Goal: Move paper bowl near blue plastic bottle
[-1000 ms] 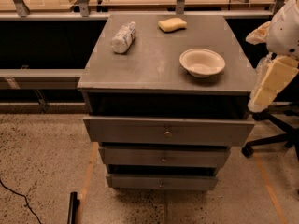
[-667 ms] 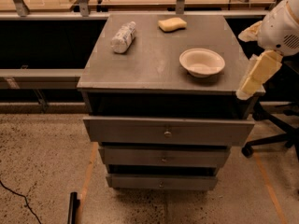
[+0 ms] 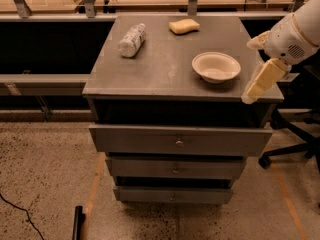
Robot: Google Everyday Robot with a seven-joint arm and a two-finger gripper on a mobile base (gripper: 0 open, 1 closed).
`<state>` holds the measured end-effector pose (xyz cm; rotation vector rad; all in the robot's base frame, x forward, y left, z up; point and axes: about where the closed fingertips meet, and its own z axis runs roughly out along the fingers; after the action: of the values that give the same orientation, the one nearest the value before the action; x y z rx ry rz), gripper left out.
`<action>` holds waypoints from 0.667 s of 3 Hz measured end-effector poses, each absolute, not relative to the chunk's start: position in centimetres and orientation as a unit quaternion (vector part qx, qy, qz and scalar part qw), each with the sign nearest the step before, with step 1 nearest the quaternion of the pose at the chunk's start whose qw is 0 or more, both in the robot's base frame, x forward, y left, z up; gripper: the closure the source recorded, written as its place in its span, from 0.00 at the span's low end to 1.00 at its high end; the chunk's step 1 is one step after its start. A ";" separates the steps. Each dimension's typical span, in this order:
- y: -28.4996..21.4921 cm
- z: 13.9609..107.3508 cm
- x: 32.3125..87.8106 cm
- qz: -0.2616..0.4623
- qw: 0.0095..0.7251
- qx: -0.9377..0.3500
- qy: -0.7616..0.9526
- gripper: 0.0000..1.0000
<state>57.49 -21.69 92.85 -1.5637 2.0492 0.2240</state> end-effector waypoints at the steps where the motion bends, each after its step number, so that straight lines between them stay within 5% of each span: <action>1: -20.6 91.6 58.9 0.077 0.273 -0.586 0.759 0.00; 2: -19.4 89.4 61.5 0.080 0.265 -0.596 0.754 0.00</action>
Offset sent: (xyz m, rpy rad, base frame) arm 0.0738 0.0346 -0.0603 -0.0307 0.0161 0.0580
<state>61.49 -19.40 89.42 -1.6105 2.0374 0.2167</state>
